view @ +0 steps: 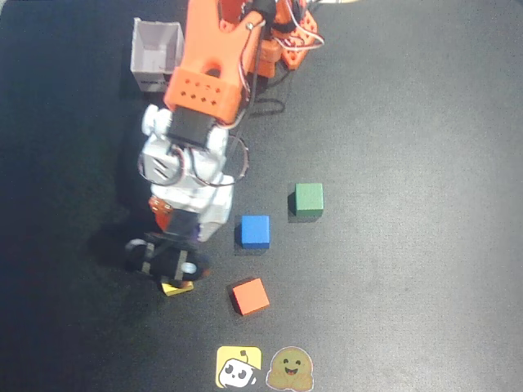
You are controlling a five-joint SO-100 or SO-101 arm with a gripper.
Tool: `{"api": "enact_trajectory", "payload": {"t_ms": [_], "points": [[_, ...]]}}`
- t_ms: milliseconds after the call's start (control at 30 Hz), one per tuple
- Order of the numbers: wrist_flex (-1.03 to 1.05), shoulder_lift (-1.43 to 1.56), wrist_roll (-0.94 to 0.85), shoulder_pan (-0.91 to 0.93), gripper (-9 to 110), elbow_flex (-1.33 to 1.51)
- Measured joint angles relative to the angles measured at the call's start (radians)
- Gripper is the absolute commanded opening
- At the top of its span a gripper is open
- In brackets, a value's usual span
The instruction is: Put the purple cube on top of the yellow cube.
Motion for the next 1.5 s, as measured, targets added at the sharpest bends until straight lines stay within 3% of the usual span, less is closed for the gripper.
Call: {"api": "enact_trajectory", "payload": {"t_ms": [433, 1000, 1500], "points": [[-0.008, -0.06, -0.106, 0.057, 6, -0.104], [-0.083, -0.172, 0.063, 0.002, 6, -0.16], [-0.118, -0.23, -0.06, 0.003, 6, -0.238]]}}
